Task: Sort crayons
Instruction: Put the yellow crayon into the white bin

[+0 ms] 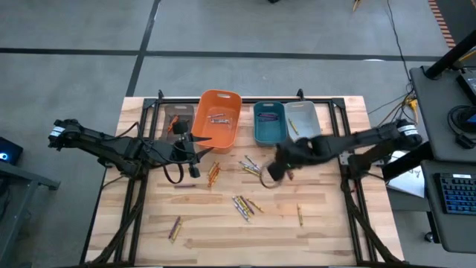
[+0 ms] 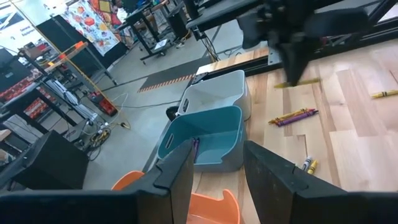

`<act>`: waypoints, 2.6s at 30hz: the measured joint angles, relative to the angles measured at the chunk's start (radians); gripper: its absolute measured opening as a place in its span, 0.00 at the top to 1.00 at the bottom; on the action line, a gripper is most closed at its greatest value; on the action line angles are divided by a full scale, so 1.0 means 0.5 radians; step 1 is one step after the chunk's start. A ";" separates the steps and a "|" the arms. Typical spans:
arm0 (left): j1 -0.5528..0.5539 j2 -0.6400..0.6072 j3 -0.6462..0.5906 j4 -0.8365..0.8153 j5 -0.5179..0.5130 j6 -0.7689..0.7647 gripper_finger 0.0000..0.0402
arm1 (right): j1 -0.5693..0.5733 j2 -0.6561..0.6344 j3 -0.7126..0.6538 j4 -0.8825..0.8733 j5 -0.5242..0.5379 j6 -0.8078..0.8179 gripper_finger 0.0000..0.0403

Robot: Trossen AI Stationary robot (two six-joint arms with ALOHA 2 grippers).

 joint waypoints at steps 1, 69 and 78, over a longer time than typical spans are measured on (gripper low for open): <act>0.000 0.000 0.000 0.000 0.000 0.000 0.69 | -0.056 0.033 0.054 0.009 -0.010 -0.102 0.98; 1.405 -0.095 0.000 0.416 0.684 0.477 0.69 | -1.639 0.533 0.111 -0.178 -0.161 -1.086 0.98; 1.444 -0.095 0.000 0.459 0.684 0.504 0.69 | -1.638 0.655 0.094 -0.175 -0.153 -0.866 0.98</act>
